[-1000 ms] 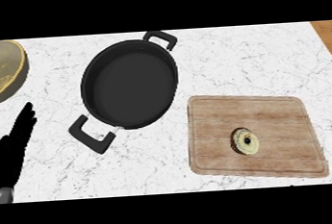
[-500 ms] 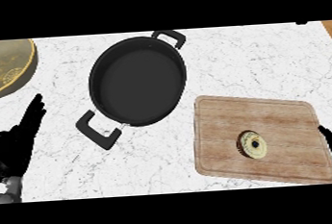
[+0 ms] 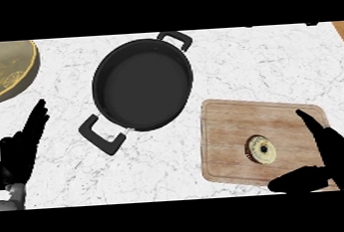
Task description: Pick the cupcake from the cutting board and place it in the pot
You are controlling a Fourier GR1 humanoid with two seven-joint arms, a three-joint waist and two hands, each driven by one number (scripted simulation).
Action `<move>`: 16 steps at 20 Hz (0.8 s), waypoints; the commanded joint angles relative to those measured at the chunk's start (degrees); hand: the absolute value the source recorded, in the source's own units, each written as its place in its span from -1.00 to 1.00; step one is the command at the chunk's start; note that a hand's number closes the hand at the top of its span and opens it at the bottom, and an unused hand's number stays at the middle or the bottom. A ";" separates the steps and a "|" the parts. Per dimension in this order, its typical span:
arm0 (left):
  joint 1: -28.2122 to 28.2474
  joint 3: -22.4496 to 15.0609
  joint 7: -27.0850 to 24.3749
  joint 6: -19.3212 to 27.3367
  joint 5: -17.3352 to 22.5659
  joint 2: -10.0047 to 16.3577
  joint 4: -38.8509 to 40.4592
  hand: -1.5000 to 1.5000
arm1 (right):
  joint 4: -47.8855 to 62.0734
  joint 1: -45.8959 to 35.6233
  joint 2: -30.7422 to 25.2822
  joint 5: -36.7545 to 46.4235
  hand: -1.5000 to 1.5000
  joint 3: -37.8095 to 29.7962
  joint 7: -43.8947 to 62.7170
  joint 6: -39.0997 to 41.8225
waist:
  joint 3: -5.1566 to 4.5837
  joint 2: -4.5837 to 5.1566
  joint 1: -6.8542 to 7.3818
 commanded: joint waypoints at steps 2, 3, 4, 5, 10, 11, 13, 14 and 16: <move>1.20 0.48 -0.91 -1.06 -0.16 0.17 0.29 0.00 | 5.61 -8.22 2.67 -1.93 -1.00 2.70 15.00 5.86 | 0.04 -0.35 -0.70; 1.02 2.27 0.45 -1.15 0.75 1.61 -0.43 0.00 | 5.19 -8.02 2.28 -1.94 -1.00 2.84 15.69 6.49 | 0.00 -0.49 -0.81; -0.14 0.80 -0.29 0.06 -0.68 -0.55 1.10 0.00 | 7.76 -9.60 2.66 -1.71 -1.00 2.88 15.59 6.45 | 0.04 -0.32 -1.19; 2.27 1.65 0.41 -1.95 1.31 0.93 -1.31 0.00 | 8.51 -9.22 2.78 -1.74 -1.00 3.64 15.71 6.99 | 0.02 -0.50 -0.63; 2.23 1.35 0.97 0.28 -0.99 -0.02 -2.60 0.00 | 16.47 -15.84 8.72 -0.95 -1.00 5.59 15.73 6.95 | 0.07 -0.56 -0.64; 0.04 1.24 3.12 0.70 -1.38 -0.16 -1.78 0.00 | 17.22 -16.06 8.19 -1.10 -1.00 5.72 15.73 8.14 | 0.08 -0.52 -1.30; 1.58 1.62 2.34 -0.90 -0.53 0.11 -1.90 0.00 | 21.18 -16.39 9.34 -1.63 -1.00 5.24 13.66 7.75 | 0.14 -0.46 -1.32; 4.26 1.83 -0.65 -1.83 -0.12 0.00 -2.31 0.00 | 17.99 -15.28 8.92 -1.52 -1.00 5.87 15.73 8.37 | 0.09 -0.68 -1.64; 3.66 2.38 1.30 -0.70 -0.83 0.25 -2.43 0.00 | 21.31 -16.59 11.35 0.58 -1.00 6.77 15.74 6.76 | 0.11 -0.63 -1.69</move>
